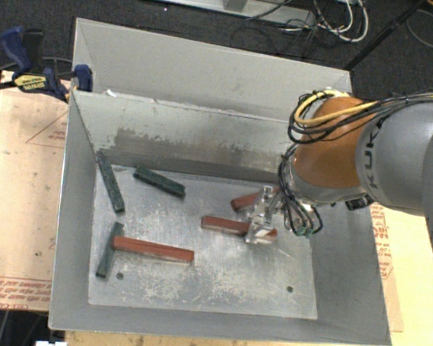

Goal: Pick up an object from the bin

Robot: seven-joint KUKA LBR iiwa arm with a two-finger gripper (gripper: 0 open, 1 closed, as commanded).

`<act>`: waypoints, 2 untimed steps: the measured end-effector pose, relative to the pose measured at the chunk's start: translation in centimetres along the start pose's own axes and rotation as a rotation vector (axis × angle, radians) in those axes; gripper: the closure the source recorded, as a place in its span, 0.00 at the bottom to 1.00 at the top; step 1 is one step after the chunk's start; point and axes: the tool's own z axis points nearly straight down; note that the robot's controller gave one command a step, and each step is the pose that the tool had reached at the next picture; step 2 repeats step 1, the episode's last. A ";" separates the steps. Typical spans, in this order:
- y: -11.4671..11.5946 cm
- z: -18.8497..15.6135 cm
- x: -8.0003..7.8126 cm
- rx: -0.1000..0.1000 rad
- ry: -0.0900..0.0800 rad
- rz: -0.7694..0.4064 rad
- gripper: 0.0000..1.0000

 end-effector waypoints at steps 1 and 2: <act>1.1 -14.7 -0.2 -0.001 -0.001 0.056 1.00; 1.1 -14.7 -0.2 -0.001 -0.001 0.056 1.00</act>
Offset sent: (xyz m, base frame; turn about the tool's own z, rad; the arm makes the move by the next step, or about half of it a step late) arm 0.0000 0.0000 0.0000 0.0000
